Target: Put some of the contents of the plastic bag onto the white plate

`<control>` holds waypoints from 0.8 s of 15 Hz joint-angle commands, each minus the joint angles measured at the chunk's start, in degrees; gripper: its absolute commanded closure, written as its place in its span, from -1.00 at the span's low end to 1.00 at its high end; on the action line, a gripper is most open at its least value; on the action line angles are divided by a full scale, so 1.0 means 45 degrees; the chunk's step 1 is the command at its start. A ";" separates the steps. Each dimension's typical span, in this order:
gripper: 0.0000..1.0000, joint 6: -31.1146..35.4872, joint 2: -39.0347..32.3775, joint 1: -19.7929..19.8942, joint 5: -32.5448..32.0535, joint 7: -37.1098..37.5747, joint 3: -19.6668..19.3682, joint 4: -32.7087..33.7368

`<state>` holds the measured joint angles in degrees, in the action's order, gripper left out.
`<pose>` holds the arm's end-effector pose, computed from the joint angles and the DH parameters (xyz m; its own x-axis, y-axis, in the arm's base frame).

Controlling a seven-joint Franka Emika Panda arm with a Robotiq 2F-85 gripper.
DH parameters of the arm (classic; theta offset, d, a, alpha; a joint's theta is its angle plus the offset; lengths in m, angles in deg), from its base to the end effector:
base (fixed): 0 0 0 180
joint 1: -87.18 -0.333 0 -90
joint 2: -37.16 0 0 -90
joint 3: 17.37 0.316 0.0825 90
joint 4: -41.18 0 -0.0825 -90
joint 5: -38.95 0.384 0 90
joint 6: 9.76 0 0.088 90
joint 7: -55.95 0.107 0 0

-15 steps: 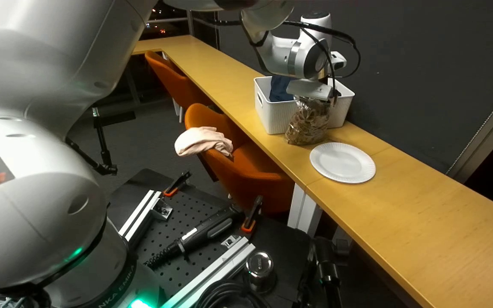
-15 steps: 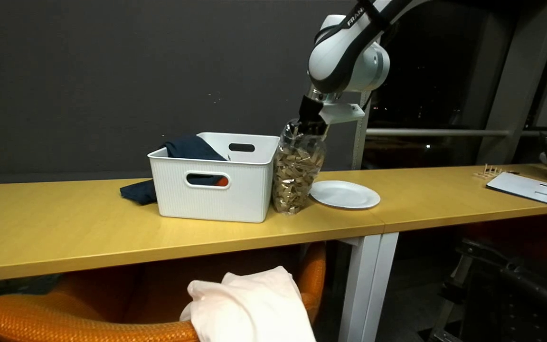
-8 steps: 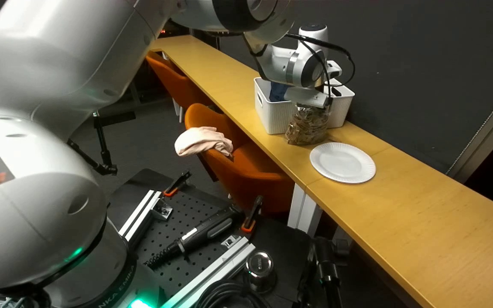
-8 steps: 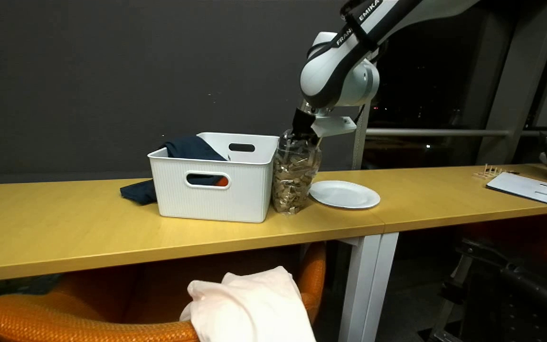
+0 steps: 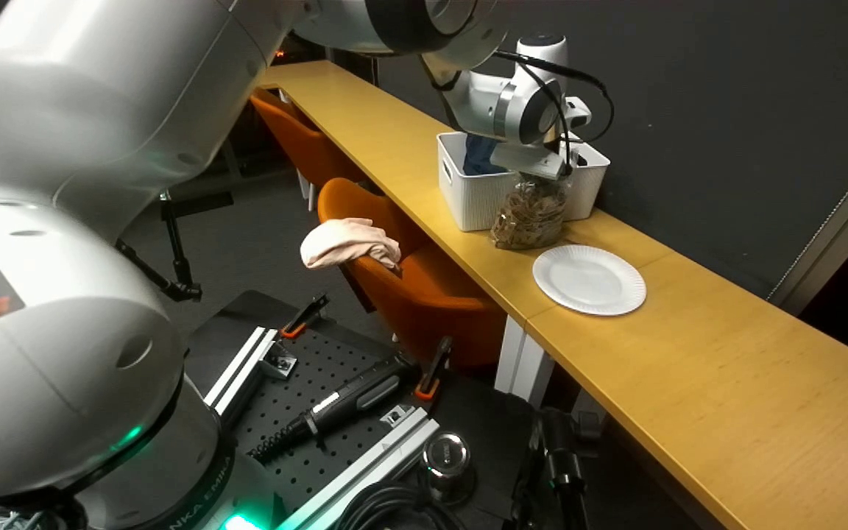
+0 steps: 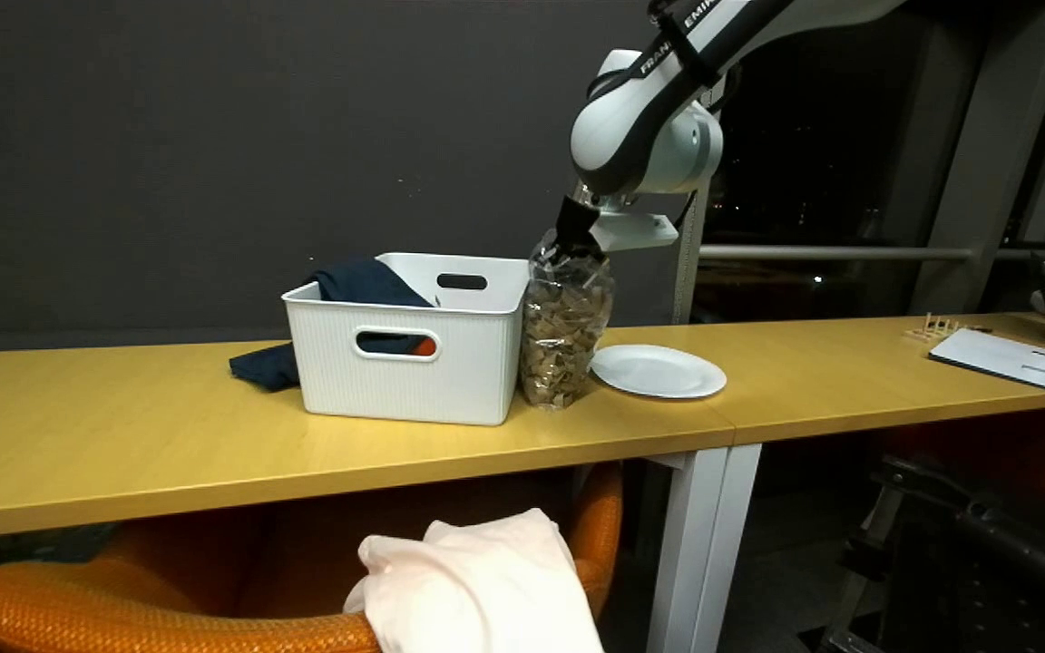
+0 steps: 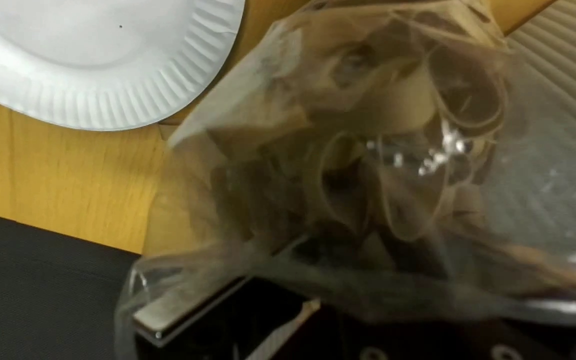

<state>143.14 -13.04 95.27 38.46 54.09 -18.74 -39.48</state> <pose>0.7521 -0.1206 0.2170 0.9222 -0.0980 0.3742 -0.1204 -0.9920 0.0370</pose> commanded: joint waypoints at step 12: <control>0.95 -0.1275 0.3769 -0.0905 -0.0297 0.1766 -0.1298 -0.1606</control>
<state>139.41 -0.72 92.80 38.23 59.48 -22.84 -43.01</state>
